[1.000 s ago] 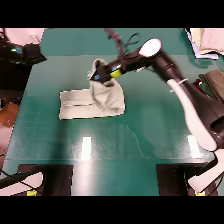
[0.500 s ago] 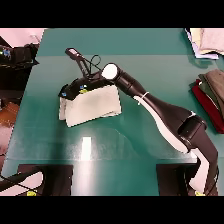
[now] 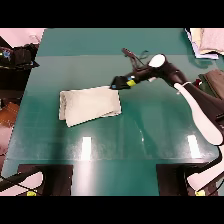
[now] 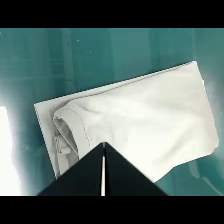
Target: Fold the shirts.
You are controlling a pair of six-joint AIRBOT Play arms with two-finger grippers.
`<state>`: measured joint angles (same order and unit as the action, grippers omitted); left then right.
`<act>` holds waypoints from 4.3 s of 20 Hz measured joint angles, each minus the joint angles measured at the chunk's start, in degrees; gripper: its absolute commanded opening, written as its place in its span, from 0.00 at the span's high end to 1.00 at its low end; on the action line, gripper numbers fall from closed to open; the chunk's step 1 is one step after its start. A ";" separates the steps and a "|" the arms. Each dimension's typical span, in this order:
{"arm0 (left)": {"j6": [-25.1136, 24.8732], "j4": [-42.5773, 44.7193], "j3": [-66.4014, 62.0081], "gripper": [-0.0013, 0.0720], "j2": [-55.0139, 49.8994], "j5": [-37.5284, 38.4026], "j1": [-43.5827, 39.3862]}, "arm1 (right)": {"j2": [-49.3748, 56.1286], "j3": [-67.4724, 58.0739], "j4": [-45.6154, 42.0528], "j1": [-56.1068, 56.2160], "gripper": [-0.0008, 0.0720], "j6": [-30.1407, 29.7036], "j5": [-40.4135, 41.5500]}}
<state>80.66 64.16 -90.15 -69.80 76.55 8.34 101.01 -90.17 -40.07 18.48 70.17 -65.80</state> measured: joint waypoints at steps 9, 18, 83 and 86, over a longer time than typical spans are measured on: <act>-1.01 -0.02 0.50 0.95 0.00 -0.44 -0.04 | 4.00 10.34 6.01 -2.60 0.22 2.64 0.37; -1.49 -0.04 0.55 0.95 0.00 0.39 -0.04 | 14.73 -4.46 9.44 5.60 0.93 2.89 1.51; -3.15 -3.19 0.55 0.95 0.00 9.62 -0.07 | -21.57 -6.88 -33.73 -77.11 0.39 14.05 -26.18; -3.15 -3.17 0.55 0.95 0.00 8.55 -0.07 | -23.45 -6.54 -25.66 -76.72 0.39 14.43 -23.82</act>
<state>77.52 60.99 -89.60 -69.80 85.10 8.27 77.56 -96.71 -65.73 -58.24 84.60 -89.62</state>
